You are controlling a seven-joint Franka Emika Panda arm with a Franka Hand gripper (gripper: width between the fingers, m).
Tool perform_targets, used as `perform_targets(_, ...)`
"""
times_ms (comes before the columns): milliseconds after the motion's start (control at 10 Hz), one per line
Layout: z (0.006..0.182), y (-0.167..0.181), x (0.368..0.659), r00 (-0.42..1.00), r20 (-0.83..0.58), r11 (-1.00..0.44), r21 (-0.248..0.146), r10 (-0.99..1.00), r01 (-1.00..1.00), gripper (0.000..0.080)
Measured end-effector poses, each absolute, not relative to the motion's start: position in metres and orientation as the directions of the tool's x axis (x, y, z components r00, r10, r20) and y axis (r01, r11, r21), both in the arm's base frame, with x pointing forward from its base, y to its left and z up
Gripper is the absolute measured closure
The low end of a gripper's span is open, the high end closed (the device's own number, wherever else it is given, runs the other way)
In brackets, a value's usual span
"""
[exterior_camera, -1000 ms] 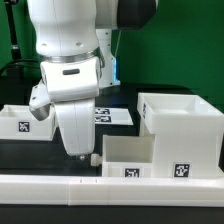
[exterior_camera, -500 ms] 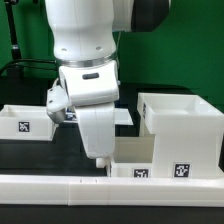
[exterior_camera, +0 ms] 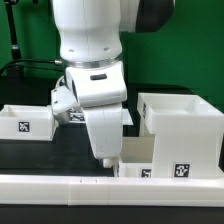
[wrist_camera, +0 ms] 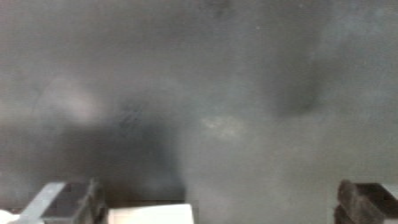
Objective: Assemble drawer
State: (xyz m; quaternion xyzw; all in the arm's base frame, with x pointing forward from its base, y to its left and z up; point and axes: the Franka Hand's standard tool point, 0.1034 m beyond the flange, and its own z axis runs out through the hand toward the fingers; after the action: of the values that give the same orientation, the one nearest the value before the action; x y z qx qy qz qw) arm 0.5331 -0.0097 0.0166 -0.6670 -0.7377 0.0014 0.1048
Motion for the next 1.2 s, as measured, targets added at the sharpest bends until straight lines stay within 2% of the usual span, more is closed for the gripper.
perform_targets(600,0.019,-0.025,0.539,-0.084,0.157,0.106,-0.140,0.984,0.984,0.0150)
perform_targets(1200,0.022,0.005,0.544,-0.002,0.148,0.024,-0.148,0.989,0.989,0.0150)
